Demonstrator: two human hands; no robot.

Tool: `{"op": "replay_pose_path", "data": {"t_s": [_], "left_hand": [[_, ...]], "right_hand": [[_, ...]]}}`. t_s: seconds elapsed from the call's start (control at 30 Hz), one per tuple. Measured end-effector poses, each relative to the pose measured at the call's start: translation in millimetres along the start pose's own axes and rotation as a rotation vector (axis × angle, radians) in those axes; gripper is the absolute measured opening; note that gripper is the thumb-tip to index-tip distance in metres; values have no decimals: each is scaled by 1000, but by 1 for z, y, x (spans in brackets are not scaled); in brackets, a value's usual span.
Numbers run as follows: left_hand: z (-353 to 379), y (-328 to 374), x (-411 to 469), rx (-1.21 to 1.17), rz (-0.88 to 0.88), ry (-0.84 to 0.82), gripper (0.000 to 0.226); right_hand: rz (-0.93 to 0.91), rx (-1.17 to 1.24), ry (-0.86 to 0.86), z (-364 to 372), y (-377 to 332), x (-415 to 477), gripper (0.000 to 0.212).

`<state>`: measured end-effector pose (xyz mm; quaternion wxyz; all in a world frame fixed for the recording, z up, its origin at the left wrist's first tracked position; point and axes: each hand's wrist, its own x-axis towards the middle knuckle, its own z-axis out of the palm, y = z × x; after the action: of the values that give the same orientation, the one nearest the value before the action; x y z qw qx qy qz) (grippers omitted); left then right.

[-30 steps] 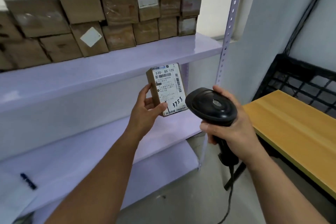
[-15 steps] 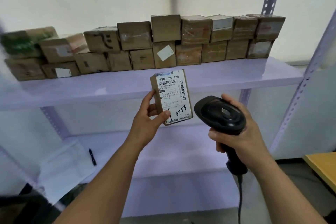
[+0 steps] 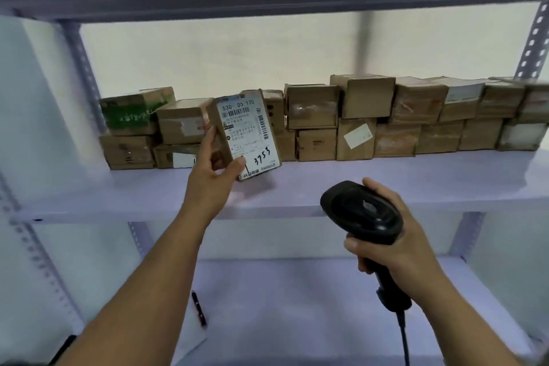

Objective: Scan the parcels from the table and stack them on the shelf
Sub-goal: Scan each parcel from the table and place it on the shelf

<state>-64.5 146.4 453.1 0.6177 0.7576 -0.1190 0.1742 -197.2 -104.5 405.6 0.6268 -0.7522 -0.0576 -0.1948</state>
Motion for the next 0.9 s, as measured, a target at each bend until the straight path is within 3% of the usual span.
{"op": "replay_pose_path", "data": {"t_s": [0.27, 0.43, 0.73, 0.9], "left_hand": [[-56, 12, 137, 43, -16, -1, 68], [-56, 8, 191, 246, -14, -63, 64], [-54, -13, 213, 522, 63, -131, 54], [-59, -14, 209, 593, 168, -301, 71]], "right_hand": [[-8, -45, 39, 73, -2, 46, 89], [8, -47, 96, 97, 2, 58, 88], [-16, -64, 128, 110, 1, 74, 90], [-23, -46, 135, 111, 5, 78, 90]]}}
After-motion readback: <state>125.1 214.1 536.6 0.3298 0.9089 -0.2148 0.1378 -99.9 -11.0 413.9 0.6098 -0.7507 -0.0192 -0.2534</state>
